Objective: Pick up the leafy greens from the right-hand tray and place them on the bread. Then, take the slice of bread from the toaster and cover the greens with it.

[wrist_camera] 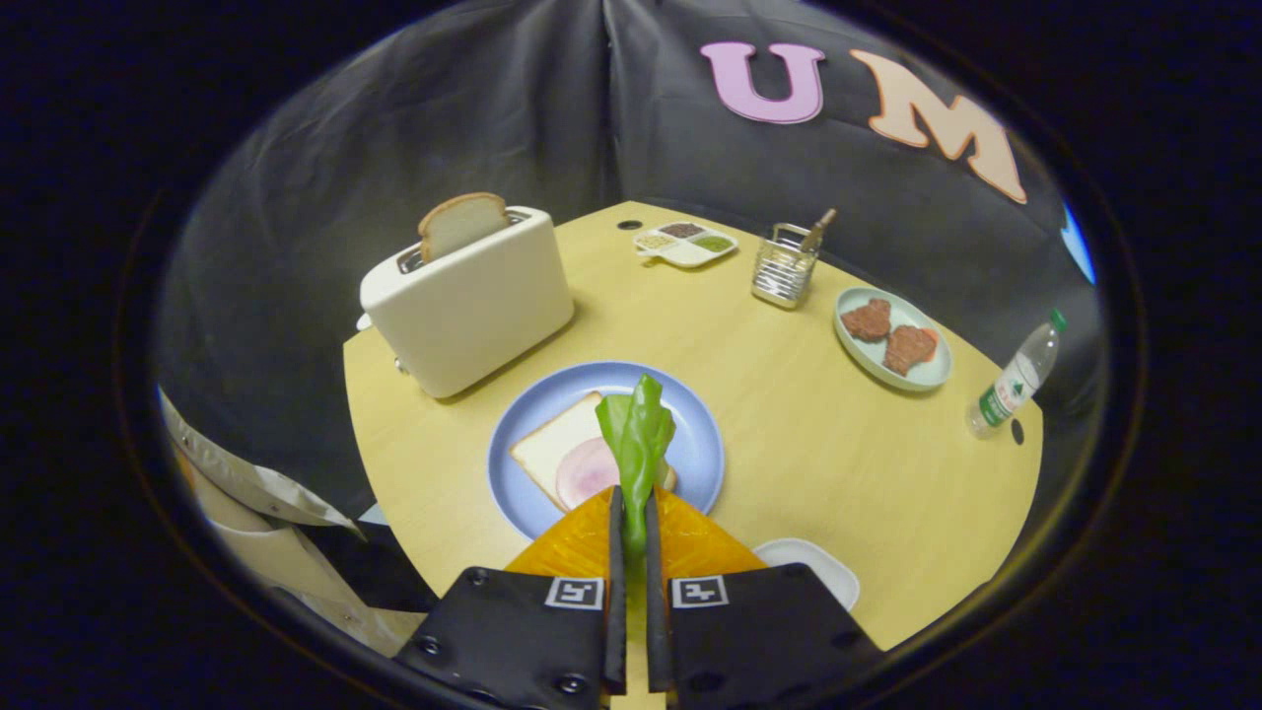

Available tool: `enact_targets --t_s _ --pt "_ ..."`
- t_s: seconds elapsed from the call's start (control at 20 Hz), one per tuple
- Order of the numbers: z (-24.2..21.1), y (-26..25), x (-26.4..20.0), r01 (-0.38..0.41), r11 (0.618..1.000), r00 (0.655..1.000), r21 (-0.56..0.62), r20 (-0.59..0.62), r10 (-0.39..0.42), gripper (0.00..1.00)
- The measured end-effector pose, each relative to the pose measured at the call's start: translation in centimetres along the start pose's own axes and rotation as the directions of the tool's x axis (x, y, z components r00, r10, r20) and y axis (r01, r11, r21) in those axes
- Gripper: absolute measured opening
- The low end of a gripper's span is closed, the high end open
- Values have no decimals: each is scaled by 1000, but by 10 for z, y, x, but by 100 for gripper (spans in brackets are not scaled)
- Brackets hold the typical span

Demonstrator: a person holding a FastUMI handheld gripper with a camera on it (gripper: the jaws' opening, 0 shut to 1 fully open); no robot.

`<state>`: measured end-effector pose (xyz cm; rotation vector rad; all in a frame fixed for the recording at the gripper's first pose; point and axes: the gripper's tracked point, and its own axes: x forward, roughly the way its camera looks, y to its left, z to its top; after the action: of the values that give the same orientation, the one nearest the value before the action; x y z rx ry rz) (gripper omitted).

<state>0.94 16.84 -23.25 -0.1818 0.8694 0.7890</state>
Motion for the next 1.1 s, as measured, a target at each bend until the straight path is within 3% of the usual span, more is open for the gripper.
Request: enact_targets --t_s 0.4,0.8,0.95,1.1 --pt "16 42 32 -78 995 997 -66 -26 77 11" --pt "12 69 64 -127 984 990 -123 -76 118 20" --pt "10 65 76 -112 982 991 -151 -93 99 26" --pt "11 60 79 -93 982 993 -164 -90 79 42"
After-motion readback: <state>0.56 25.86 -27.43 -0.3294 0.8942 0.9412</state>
